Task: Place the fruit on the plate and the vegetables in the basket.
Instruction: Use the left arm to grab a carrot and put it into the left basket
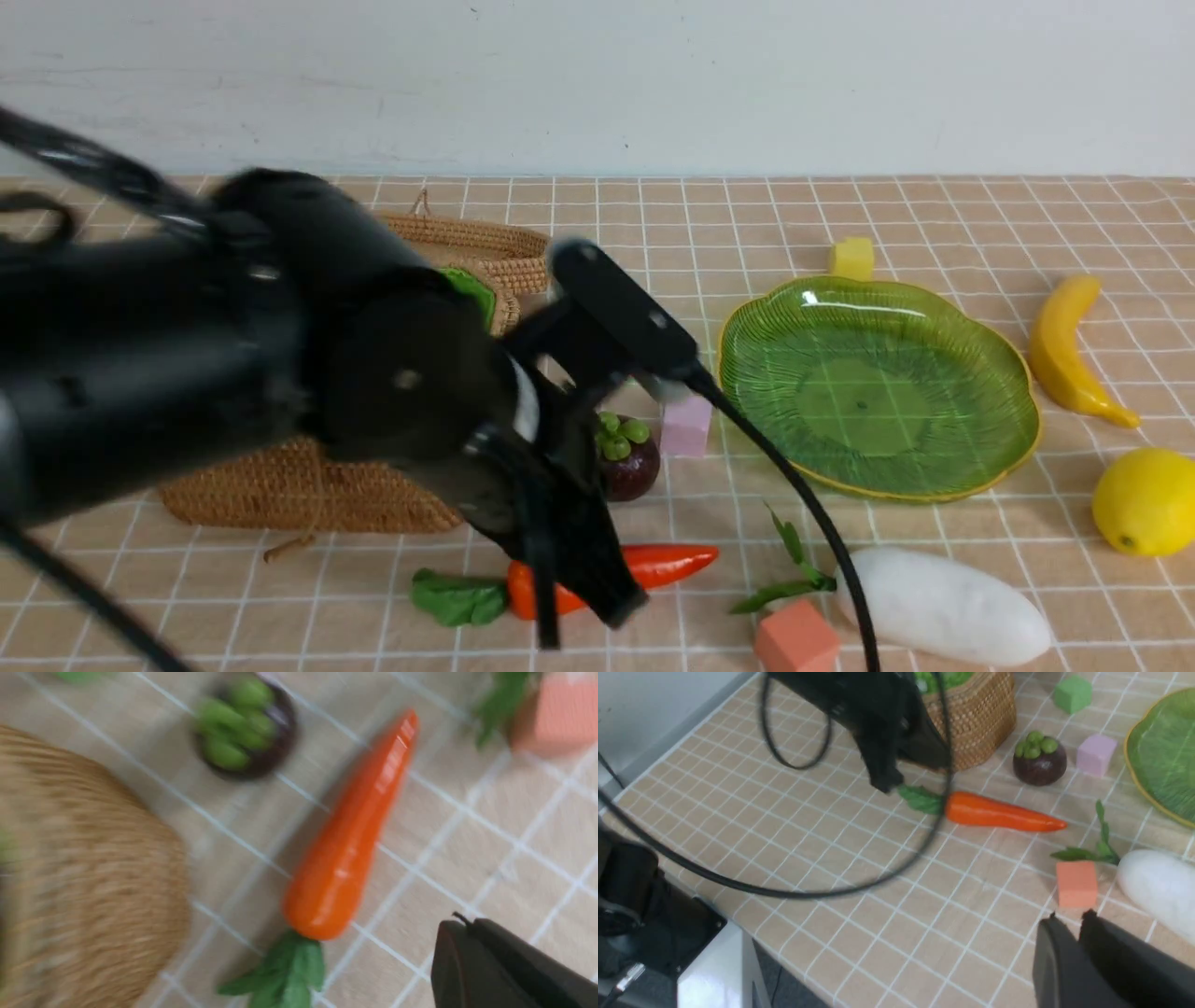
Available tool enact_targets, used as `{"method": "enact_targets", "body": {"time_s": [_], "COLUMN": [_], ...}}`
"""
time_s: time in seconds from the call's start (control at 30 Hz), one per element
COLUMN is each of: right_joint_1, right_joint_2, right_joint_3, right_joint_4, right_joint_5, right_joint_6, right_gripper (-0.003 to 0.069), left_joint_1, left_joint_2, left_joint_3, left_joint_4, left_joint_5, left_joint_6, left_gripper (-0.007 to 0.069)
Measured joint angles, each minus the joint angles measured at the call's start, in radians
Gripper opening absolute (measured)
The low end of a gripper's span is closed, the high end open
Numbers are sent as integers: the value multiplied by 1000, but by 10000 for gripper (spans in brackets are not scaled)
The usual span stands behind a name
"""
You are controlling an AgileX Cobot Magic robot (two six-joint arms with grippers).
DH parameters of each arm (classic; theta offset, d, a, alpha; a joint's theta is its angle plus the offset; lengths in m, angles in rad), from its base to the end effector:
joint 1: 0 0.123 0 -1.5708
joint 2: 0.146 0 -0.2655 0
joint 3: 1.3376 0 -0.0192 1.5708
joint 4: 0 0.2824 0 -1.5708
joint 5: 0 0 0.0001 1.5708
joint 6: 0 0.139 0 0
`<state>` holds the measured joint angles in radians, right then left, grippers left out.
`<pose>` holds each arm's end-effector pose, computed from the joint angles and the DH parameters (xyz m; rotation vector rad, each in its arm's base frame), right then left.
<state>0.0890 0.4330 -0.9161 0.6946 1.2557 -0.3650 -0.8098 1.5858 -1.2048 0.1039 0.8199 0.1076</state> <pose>0.0882 0.0928 0.3746 -0.5783 2.0270 0.6912 0.2696 -0.2678 0.1974 1.2502 2.3704 -0.0979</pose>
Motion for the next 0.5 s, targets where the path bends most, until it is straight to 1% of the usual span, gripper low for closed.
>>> {"method": "enact_targets", "body": {"time_s": [0.03,0.07,0.1,0.13,0.17,0.2,0.27,0.3,0.33,0.37,0.4,0.43,0.47,0.5], "right_joint_1": [0,0,0,0,0,0,0,0,0,0,0,0,0,0], "right_joint_2": [0,0,0,0,0,0,0,0,0,0,0,0,0,0], "right_joint_3": [0,0,0,0,0,0,0,0,0,0,0,0,0,0], "right_joint_4": [0,1,1,1,1,2,2,2,2,2,2,2,2,2], "right_joint_5": [2,7,7,7,7,7,7,7,7,7,7,7,7,7], "right_joint_6": [0,1,1,2,2,2,3,3,3,3,3,3,3,3], "right_gripper": [91,91,91,91,91,91,91,91,91,91,91,91,91,91], "left_joint_1": [-3,-9,-10,-10,-10,-10,-9,-9,-9,-9,-9,-9,-9,-9], "left_joint_2": [18,77,85,144,157,200,248,258,290,320,340,343,378,378], "left_joint_3": [-9,-39,-43,-77,-77,-100,-114,-115,-119,-120,-120,-120,-120,-120], "left_joint_4": [0,10,11,32,32,50,70,74,92,111,131,135,178,183], "left_joint_5": [6,17,17,17,16,9,-11,-16,-32,-41,-49,-51,-70,-70], "left_joint_6": [4,16,18,38,40,72,119,130,166,194,205,207,217,217], "left_gripper": [18,76,76,166,177,269,367,386,444,486,504,504,514,514]}}
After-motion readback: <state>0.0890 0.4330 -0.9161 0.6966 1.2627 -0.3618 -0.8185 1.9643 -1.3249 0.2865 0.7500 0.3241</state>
